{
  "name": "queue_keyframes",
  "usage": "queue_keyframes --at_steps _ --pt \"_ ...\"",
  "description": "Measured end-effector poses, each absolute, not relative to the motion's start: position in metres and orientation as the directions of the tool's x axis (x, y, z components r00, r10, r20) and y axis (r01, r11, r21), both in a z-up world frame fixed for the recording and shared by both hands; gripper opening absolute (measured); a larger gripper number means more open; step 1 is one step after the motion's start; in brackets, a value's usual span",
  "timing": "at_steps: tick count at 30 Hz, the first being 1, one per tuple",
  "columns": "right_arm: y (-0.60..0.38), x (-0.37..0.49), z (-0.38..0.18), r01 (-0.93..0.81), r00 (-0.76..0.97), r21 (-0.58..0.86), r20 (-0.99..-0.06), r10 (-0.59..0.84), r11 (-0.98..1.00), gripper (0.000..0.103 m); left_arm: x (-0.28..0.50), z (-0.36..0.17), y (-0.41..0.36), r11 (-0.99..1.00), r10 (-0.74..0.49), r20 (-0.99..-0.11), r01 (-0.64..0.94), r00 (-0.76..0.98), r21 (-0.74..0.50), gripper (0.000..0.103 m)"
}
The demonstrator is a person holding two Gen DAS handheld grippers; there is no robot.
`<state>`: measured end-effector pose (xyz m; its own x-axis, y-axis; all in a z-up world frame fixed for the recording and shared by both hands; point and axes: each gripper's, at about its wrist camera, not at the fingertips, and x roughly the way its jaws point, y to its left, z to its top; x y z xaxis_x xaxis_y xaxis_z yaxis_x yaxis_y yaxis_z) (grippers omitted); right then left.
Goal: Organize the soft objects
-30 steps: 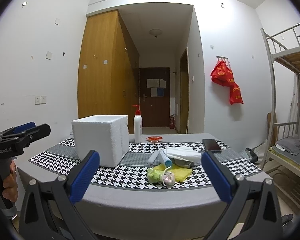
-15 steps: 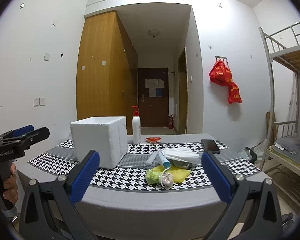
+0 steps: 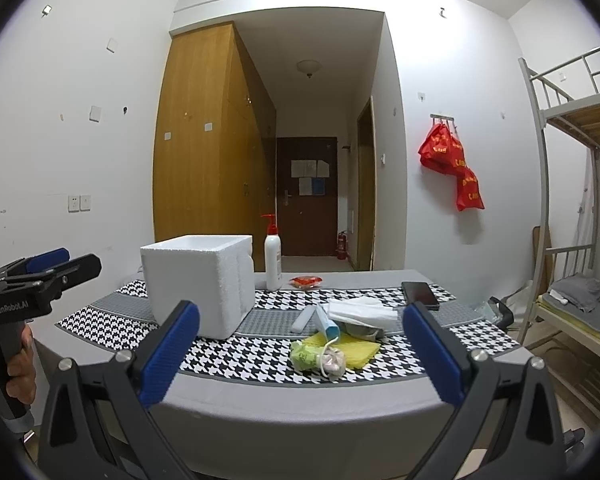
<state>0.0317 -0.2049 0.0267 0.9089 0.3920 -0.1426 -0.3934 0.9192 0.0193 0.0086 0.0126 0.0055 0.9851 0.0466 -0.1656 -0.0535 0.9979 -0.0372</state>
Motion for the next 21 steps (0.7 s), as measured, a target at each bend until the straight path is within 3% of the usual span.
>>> queue_keyframes --at_steps 21 --pt "-0.203 0.072 0.025 -0.369 0.914 0.002 -0.182 0.363 0.929 0.103 0.049 0.007 0.003 1.000 -0.005 -0.201 0.001 0.980 -0.017 0.102"
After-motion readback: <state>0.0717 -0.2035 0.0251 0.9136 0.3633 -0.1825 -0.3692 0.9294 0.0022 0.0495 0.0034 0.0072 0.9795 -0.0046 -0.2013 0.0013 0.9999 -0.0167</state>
